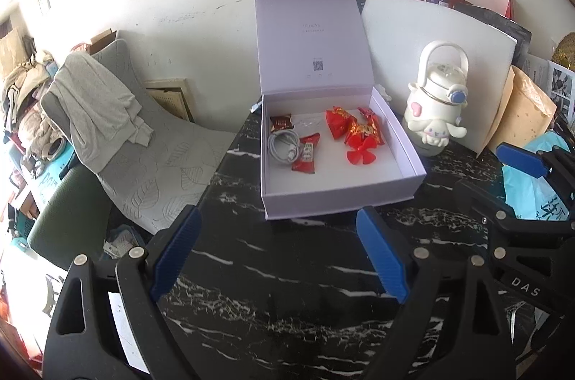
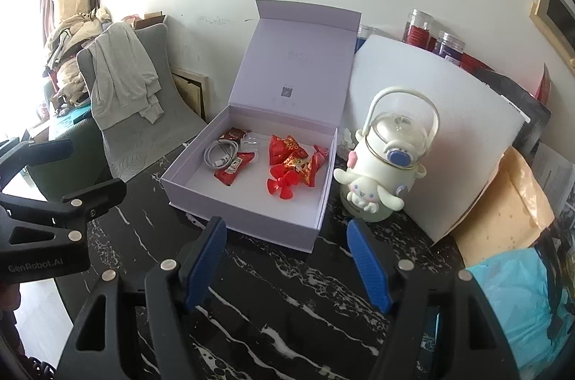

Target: Organize objects

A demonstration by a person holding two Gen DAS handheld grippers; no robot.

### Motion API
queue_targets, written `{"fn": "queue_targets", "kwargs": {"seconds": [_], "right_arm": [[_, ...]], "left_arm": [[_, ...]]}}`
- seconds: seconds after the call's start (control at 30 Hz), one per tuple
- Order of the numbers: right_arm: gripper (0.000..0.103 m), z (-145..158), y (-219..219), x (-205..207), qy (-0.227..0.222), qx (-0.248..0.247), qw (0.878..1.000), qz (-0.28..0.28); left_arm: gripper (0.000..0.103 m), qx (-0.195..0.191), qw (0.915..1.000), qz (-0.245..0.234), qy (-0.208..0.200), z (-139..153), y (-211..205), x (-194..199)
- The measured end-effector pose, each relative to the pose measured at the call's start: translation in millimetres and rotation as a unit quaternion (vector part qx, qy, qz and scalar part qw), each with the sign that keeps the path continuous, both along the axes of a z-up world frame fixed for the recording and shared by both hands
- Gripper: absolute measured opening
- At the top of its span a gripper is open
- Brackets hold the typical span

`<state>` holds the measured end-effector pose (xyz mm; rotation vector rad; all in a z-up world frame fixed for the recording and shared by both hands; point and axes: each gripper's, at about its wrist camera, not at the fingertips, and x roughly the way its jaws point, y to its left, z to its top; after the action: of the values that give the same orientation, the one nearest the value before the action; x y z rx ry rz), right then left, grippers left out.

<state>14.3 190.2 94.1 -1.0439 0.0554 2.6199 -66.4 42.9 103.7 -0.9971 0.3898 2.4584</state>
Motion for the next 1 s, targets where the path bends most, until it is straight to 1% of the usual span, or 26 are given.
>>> {"fn": "queue_targets", "kwargs": {"seconds": [0.1,0.23,0.33,0.57,1.0], "right_arm": [[0.071,-5,-5,7,-0.001,-0.008,1.0,0.007],[0.071,-12,-11,14,-0.002,-0.009,1.0,0.006],[0.071,-15,-17,20,-0.003,-0.009,1.0,0.011],[0.071,-26,-30,40,-0.004,-0.009,1.0,0.02],[0.071,-39,-48,66,-0.006,-0.003,1.0,0.024]], "left_arm": [[0.088,0.003,0.9999,0.007,-0.008,-5,-8,7],[0.088,0.012,0.9996,0.017,-0.018,-11,-19,16],[0.088,0.013,0.9994,0.023,-0.024,-16,-27,25],[0.088,0.004,0.9992,0.033,-0.022,-25,-37,49],[0.088,0.014,0.9985,0.051,-0.015,-26,-57,74]]}}
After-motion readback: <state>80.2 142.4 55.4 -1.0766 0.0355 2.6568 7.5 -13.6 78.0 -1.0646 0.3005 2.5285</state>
